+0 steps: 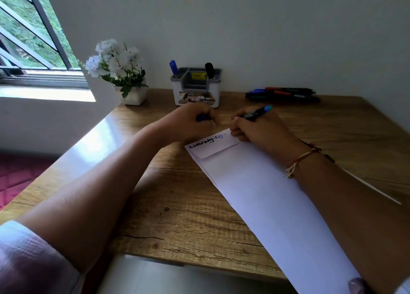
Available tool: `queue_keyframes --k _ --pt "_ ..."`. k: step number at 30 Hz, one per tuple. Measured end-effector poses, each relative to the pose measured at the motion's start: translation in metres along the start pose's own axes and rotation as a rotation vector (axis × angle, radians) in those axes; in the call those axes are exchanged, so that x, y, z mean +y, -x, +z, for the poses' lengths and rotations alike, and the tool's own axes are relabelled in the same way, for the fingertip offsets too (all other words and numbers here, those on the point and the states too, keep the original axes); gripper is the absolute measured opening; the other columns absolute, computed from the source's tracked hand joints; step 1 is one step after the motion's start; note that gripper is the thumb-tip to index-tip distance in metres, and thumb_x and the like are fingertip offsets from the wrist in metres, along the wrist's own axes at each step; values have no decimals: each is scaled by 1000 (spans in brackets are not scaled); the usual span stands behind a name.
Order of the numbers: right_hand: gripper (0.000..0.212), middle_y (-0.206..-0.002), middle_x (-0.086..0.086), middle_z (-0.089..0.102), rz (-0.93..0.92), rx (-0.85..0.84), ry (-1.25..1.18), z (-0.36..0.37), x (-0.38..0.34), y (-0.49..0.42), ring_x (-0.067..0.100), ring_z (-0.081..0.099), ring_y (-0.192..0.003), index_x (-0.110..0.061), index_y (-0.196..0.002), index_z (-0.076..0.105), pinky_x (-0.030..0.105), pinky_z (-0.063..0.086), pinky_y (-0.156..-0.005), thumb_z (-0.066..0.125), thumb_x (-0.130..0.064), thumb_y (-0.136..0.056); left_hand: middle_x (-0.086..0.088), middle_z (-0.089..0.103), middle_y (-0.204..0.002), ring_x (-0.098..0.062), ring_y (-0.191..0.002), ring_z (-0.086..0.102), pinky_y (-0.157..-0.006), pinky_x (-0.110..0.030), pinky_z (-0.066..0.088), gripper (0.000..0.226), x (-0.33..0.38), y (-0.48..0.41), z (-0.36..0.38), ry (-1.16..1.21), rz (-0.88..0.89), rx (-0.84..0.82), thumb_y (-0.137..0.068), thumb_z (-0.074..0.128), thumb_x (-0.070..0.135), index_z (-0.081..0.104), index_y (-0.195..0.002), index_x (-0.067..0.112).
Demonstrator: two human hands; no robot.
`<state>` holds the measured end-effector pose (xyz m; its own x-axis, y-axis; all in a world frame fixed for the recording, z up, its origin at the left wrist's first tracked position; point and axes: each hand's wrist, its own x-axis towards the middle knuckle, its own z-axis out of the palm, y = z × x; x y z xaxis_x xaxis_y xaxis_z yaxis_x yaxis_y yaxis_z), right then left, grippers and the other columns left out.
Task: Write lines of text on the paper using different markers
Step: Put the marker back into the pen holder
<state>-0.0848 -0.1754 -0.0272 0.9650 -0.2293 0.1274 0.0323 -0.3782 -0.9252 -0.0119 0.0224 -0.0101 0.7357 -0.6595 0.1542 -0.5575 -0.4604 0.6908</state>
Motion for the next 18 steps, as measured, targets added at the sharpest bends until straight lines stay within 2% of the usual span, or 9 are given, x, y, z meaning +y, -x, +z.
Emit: queue_keyframes --k 2,5,7,10,14,18 --pt "16 -86 4 76 52 30 -12 3 0 -2 10 75 -77 -18 -107 70 19 60 -64 61 -28 -98 17 63 -99 1 -88 58 -73 -16 45 22 -3 0 0 -174 19 -121 -85 75 32 69 -106 36" --pt "27 -81 2 76 51 55 36 4 0 0 10 74 -73 -16 -98 74 17 59 -62 60 -39 -98 20 63 -108 5 -94 55 -75 -17 42 36 -5 -2 2 -201 -13 -218 -76 80 46 68 -110 42" --pt "23 -79 2 76 67 71 68 4 0 1 10 73 -69 -15 -92 74 15 58 -61 61 -34 -97 19 63 -109 8 -94 53 -75 -19 41 39 -7 -3 3 -198 -7 -215 -74 81 48 68 -111 43" --pt "15 -76 3 76 54 70 83 4 -1 2 13 74 -71 -16 -81 72 22 60 -65 64 -22 -92 22 61 -109 7 -97 53 -75 -17 41 42 -9 -4 3 -199 -15 -205 -73 81 49 66 -112 46" --pt "14 -75 3 76 22 52 103 1 0 4 17 75 -74 -16 -77 72 31 60 -70 67 -23 -87 22 60 -110 -2 -100 55 -83 -18 45 48 -10 -6 3 -200 -34 -217 -74 82 48 63 -118 43" --pt "19 -73 4 75 6 34 199 1 -1 5 15 69 -68 -8 -78 74 30 55 -67 66 -25 -83 22 60 -108 0 -96 56 -75 -17 41 45 -12 -7 4 -191 -36 -209 -73 81 50 64 -114 45"
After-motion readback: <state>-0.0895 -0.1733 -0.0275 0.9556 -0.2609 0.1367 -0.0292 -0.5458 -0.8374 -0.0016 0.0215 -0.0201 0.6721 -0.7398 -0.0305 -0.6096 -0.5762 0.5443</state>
